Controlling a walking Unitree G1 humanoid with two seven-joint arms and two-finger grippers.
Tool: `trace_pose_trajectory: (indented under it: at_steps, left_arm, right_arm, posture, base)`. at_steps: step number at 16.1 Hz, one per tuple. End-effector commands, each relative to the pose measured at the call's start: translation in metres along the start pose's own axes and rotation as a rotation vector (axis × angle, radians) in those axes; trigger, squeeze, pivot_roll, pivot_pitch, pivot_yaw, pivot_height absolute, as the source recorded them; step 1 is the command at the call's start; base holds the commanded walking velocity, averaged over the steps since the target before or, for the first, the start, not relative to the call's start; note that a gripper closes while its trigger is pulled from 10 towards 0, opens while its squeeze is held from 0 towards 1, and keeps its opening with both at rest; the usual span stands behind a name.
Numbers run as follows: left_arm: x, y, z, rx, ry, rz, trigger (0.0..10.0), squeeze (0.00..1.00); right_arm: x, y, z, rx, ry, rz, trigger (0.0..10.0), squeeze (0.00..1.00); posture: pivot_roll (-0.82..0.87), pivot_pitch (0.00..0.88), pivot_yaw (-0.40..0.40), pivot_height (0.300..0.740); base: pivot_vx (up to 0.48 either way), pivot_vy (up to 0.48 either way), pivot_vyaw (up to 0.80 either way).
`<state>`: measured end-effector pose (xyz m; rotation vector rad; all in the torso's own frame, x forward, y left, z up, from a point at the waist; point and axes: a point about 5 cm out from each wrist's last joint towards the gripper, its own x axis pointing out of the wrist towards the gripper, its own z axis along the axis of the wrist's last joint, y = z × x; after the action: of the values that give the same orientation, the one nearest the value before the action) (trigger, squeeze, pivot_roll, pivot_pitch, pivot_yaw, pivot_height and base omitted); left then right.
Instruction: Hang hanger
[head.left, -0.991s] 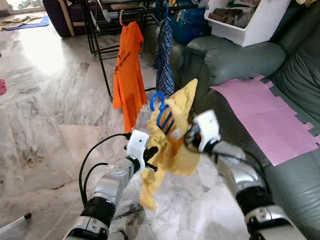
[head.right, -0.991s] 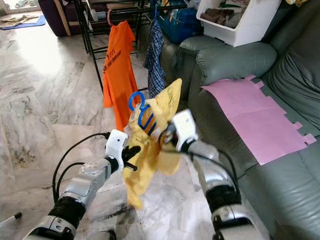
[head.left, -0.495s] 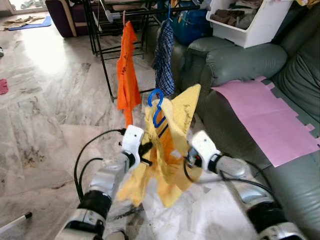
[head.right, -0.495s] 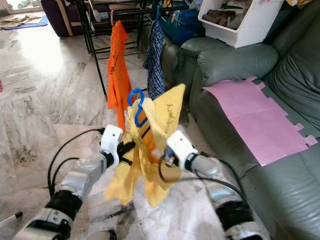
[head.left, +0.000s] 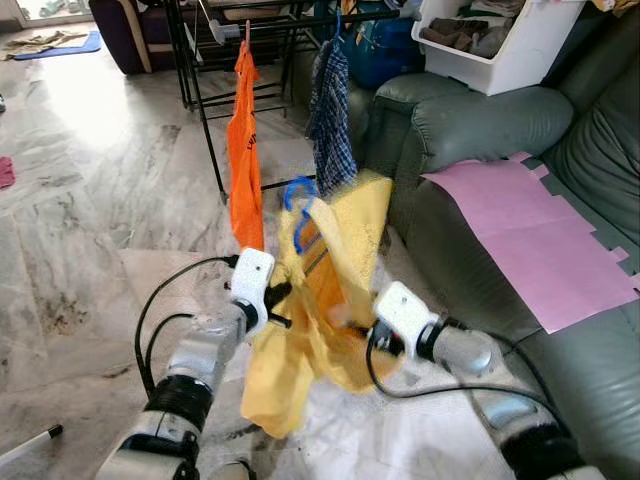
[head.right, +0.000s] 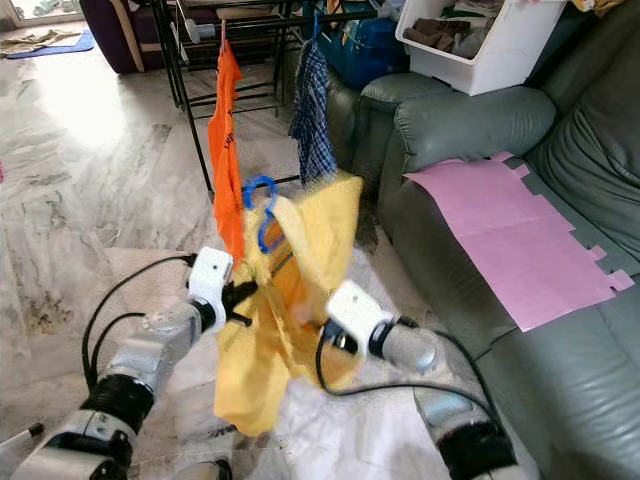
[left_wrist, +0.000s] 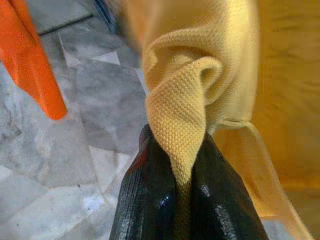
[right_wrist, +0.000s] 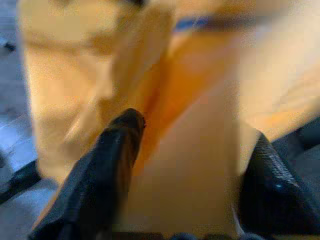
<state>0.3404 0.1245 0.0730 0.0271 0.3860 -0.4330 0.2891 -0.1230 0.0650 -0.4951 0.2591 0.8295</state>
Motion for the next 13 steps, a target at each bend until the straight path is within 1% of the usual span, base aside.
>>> trace_pose_trajectory:
  at_steps: [1,3,4,5,6,8,9,10,11,12,13]
  left_arm:
    - [0.0,0.006,0.021,0.013,-0.09,0.023,0.0,0.0]
    - [-0.001,0.013,0.024,0.003,-0.102,0.064,0.0,0.0]
    - [-0.001,0.014,0.025,0.002,-0.105,0.073,0.0,0.0]
    - [0.0,0.017,0.027,0.003,-0.111,0.08,0.0,0.0]
    - [-0.001,0.019,0.029,0.012,-0.119,0.079,0.0,0.0]
    - [-0.003,0.025,0.036,0.073,-0.14,0.059,0.0,0.0]
    - [-0.006,0.031,0.037,0.113,-0.137,0.054,0.0,0.0]
    - [-0.01,0.039,0.038,0.16,-0.132,0.035,0.0,0.0]
    - [-0.011,0.04,0.038,0.173,-0.128,0.028,0.0,0.0]
    - [-0.015,0.045,0.039,0.212,-0.128,-0.002,0.0,0.0]
    - [-0.018,0.049,0.04,0.242,-0.126,-0.027,0.0,0.0]
  right_arm:
    - [-0.001,0.003,-0.001,-0.018,0.003,0.006,10.0,1.0]
    - [-0.004,0.006,0.0,0.013,-0.023,-0.023,10.0,1.0]
    - [-0.005,0.008,0.0,0.019,-0.022,-0.009,10.0,1.0]
    - [-0.01,0.015,-0.001,0.027,-0.027,0.023,10.0,1.0]
    - [-0.013,0.015,-0.001,0.035,-0.04,0.021,10.0,1.0]
    - [-0.021,0.003,0.002,0.031,-0.066,-0.033,10.0,1.0]
    - [-0.025,0.0,0.001,0.039,-0.067,-0.031,10.0,0.0]
    - [-0.029,-0.006,-0.003,0.016,-0.023,-0.052,10.0,0.0]
    - [-0.029,-0.008,-0.004,0.01,-0.006,-0.064,10.0,0.0]
    - [-0.032,-0.015,0.0,-0.025,-0.036,-0.095,10.0,0.1]
    - [-0.033,-0.022,0.006,-0.056,-0.079,-0.136,10.0,0.4]
  posture:
    - [0.01,0.096,-0.08,0.74]
    - [0.0,0.096,-0.084,0.74]
    - [0.0,0.096,-0.084,0.74]
    - [-0.01,0.095,-0.083,0.74]
    - [-0.01,0.094,-0.083,0.74]
    - [-0.01,0.096,-0.082,0.74]
    - [-0.01,0.095,-0.08,0.74]
    - [-0.01,0.093,-0.079,0.74]
    - [-0.01,0.093,-0.079,0.74]
    - [-0.01,0.091,-0.079,0.74]
    - [-0.01,0.091,-0.079,0.74]
  base:
    - [0.0,0.0,0.0]
    - [0.0,0.0,0.0]
    - [0.0,0.0,0.0]
    - [0.0,0.0,0.0]
    - [0.0,0.0,0.0]
    - [0.0,0.0,0.0]
    - [0.0,0.0,0.0]
    - [0.0,0.0,0.0]
    - [0.0,0.0,0.0]
    - [0.0,0.0,0.0]
    - [0.0,0.0,0.0]
